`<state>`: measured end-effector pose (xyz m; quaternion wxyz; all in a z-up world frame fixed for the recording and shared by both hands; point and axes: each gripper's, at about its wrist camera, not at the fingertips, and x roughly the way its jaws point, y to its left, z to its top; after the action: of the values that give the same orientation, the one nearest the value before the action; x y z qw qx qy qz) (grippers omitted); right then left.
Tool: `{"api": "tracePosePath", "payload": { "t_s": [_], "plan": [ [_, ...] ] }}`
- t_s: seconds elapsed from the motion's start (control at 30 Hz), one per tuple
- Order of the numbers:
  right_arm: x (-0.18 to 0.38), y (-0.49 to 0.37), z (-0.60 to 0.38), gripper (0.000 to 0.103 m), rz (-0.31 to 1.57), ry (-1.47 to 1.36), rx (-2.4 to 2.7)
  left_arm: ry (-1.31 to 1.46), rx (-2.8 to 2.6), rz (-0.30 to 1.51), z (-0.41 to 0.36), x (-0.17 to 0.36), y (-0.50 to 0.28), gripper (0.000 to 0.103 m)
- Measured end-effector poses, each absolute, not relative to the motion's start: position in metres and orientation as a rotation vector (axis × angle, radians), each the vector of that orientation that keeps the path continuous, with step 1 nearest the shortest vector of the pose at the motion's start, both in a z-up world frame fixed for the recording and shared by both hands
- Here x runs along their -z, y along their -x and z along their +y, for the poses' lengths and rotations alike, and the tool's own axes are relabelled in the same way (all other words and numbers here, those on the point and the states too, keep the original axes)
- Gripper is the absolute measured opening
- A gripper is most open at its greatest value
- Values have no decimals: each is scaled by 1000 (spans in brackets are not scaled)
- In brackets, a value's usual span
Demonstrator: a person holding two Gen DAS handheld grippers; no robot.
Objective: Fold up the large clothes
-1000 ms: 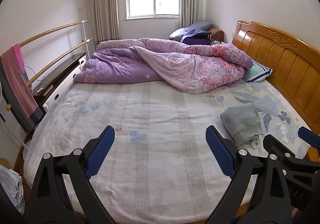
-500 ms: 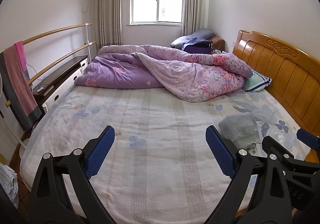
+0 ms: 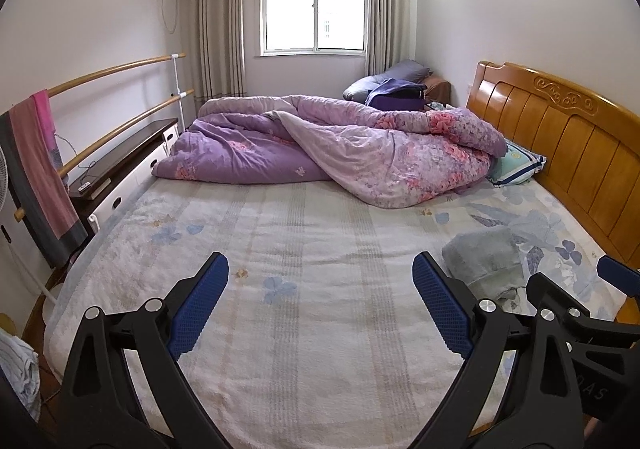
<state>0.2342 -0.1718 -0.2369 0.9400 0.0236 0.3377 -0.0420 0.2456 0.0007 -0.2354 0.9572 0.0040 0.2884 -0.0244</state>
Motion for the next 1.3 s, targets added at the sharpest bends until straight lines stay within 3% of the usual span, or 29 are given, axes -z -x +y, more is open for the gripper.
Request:
{"api": "tracePosePath", "payload": {
  "t_s": [1.3],
  "plan": [
    [238,-231,-182,95,685,-46,92,-21,54,570,-10,231,-246,94]
  ]
}}
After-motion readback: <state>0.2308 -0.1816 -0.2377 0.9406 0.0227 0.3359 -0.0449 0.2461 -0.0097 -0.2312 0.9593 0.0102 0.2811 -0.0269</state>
